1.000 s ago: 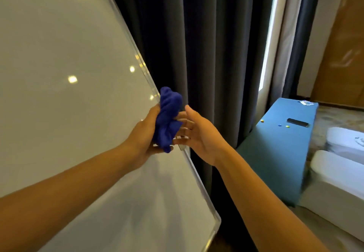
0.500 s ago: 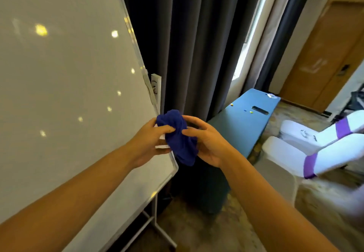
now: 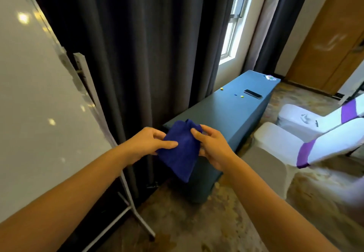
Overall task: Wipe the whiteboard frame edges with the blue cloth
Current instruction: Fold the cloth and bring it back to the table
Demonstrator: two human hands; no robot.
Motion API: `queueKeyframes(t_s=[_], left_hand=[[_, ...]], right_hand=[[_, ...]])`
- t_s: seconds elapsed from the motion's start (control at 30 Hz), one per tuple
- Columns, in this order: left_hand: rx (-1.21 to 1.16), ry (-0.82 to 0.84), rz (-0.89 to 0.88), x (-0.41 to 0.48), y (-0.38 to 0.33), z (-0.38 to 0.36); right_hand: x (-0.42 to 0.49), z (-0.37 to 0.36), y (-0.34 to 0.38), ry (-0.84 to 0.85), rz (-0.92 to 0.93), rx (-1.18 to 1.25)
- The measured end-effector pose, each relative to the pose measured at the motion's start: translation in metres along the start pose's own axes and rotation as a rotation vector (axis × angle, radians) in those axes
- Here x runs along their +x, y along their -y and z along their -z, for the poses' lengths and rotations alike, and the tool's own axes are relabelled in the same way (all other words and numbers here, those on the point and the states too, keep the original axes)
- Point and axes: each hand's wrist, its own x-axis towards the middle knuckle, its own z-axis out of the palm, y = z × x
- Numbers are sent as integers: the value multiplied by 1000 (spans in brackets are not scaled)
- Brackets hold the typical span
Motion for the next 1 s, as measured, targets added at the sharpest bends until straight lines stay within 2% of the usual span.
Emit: queueKeyframes(t_s=[0.13, 0.27, 0.4, 0.6, 0.77, 1.0], left_hand=[[-460, -28, 67, 54, -2, -63], [-760, -121, 123, 113, 13, -113], [-1069, -128, 147, 178, 45, -139], [-1105, -168, 340, 283, 73, -159], [-1116, -174, 490, 355, 86, -166], [-1123, -376, 653, 416, 103, -190]], right_hand=[[35, 73, -16, 46, -162, 149], [85, 123, -36, 159, -259, 193], [144, 155, -56, 123, -396, 265], [245, 185, -83, 2, -608, 140], [310, 208, -94, -11, -695, 79], [377, 242, -133, 15, -825, 25]])
